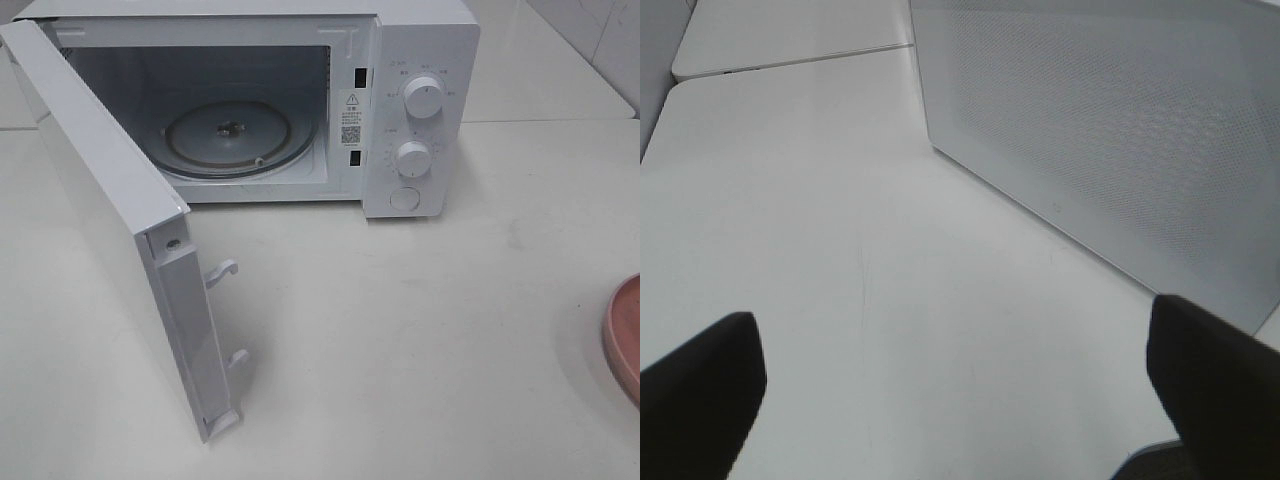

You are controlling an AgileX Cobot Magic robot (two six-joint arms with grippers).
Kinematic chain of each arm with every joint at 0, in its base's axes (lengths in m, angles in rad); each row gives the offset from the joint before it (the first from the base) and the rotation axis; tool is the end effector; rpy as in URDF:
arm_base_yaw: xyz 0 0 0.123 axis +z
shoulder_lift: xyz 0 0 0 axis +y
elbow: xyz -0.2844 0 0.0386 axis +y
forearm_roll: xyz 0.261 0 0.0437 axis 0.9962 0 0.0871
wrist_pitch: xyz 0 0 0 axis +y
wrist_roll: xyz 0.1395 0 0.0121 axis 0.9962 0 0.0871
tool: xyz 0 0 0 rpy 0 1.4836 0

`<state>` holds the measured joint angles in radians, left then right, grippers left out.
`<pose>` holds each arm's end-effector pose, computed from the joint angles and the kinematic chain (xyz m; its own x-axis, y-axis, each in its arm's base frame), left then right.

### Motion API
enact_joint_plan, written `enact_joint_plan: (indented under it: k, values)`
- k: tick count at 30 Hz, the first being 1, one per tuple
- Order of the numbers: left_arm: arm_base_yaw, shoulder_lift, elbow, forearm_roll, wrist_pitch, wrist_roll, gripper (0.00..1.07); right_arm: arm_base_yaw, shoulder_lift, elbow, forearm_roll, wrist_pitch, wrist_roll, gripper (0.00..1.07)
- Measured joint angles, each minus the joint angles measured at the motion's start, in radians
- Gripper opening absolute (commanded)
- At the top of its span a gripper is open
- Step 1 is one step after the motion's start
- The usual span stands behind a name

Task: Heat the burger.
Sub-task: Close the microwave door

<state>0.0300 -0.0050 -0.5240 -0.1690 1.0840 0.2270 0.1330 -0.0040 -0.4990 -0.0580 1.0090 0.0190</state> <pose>0.0432 -0.0195 0.2678 -0.4254 0.1325 -0.8953 0.1676 0.9836 0.0659 0.0513 -0.0001 0.2677 -0.4013 -0.0657 -0.9136 -0.0928 0.9952 -0.0308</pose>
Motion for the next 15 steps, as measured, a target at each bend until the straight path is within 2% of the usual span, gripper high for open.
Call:
enact_joint_plan:
  k: [15]
  values:
    - [0.000, 0.000, 0.000, 0.000, 0.000, 0.000, 0.96, 0.000, 0.000, 0.000, 0.000, 0.000, 0.001, 0.76]
